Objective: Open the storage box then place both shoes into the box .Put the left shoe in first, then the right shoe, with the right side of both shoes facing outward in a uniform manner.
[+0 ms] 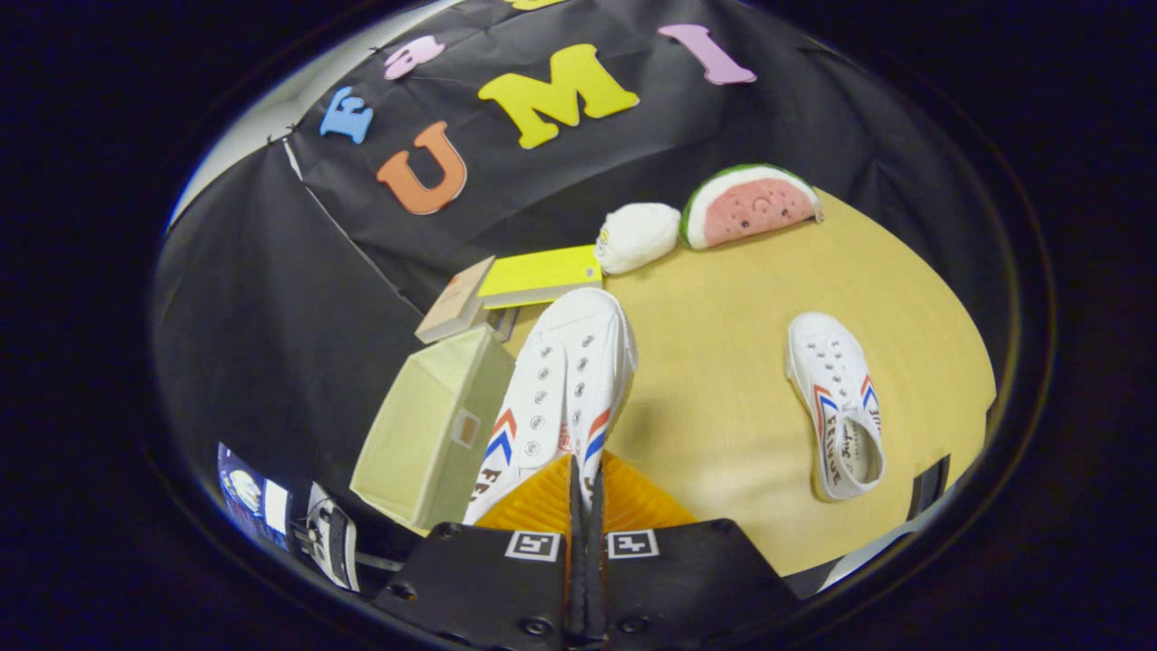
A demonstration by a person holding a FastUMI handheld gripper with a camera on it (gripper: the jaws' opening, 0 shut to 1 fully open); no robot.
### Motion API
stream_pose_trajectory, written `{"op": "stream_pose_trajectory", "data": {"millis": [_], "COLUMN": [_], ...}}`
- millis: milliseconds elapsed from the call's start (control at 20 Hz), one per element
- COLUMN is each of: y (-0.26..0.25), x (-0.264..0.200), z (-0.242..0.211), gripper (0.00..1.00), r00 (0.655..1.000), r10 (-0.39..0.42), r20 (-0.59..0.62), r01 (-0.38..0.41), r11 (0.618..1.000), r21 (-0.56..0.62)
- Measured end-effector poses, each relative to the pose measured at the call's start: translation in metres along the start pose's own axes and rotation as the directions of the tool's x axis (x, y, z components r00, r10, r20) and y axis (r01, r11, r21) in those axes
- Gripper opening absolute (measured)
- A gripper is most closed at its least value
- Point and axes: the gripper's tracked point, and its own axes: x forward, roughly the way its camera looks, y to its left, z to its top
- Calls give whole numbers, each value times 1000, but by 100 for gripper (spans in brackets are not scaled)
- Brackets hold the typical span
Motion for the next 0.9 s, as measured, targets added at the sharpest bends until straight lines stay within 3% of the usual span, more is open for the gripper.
{"op": "stream_pose_trajectory", "data": {"millis": [150,400,650,900], "y": [67,144,165,161], "x": [2,60,130,175], "z": [16,-6,-53,-68], "gripper": [5,5,5,5], "r00": [1000,997,980,967], "r10": [18,14,-24,-109], "r20": [11,-82,-197,-232], "r01": [-18,-16,32,123], "r11": [1000,1000,999,991], "r21": [-15,-25,38,45]}}
